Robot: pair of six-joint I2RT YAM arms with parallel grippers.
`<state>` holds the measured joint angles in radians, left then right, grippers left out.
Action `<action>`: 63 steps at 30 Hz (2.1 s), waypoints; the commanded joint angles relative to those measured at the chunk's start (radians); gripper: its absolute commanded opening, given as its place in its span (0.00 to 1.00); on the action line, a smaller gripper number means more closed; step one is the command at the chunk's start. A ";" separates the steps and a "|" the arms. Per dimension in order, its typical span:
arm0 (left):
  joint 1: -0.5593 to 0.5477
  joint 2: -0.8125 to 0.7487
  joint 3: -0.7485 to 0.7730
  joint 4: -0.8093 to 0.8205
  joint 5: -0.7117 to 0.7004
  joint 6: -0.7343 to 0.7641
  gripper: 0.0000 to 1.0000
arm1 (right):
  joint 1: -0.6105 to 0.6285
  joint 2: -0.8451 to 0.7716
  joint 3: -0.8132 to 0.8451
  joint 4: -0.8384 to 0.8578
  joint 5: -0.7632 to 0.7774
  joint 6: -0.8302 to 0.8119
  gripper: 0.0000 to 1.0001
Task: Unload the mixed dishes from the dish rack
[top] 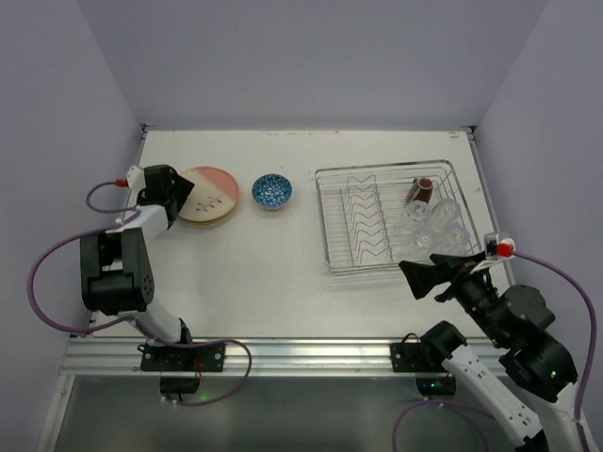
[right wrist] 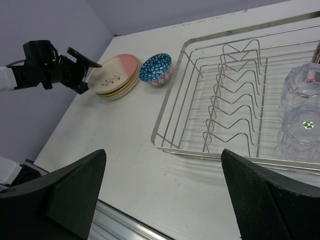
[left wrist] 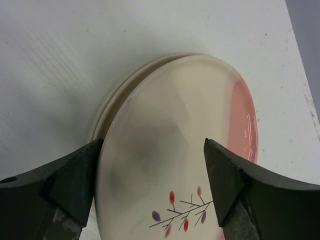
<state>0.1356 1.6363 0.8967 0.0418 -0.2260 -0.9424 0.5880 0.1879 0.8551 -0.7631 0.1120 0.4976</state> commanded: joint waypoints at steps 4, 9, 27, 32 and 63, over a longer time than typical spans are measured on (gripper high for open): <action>-0.022 -0.006 0.106 -0.043 -0.067 0.056 1.00 | -0.002 -0.015 -0.008 0.019 -0.006 0.007 0.99; -0.040 -0.006 0.185 -0.163 -0.134 0.089 1.00 | -0.002 -0.011 -0.014 0.027 -0.008 0.007 0.99; -0.040 -0.217 0.222 -0.361 -0.101 0.094 1.00 | -0.002 0.039 -0.007 0.015 0.014 0.021 0.99; -0.074 -0.496 0.186 -0.307 0.033 0.232 1.00 | -0.002 0.134 0.010 0.013 0.077 0.032 0.99; -0.346 -0.865 -0.174 -0.464 0.274 0.620 1.00 | -0.583 1.507 0.792 -0.045 0.160 -0.165 0.95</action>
<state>-0.1837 0.7700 0.7372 -0.4576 0.0357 -0.3550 0.0212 1.6325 1.5734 -0.7975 0.2714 0.3584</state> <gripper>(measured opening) 0.997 0.959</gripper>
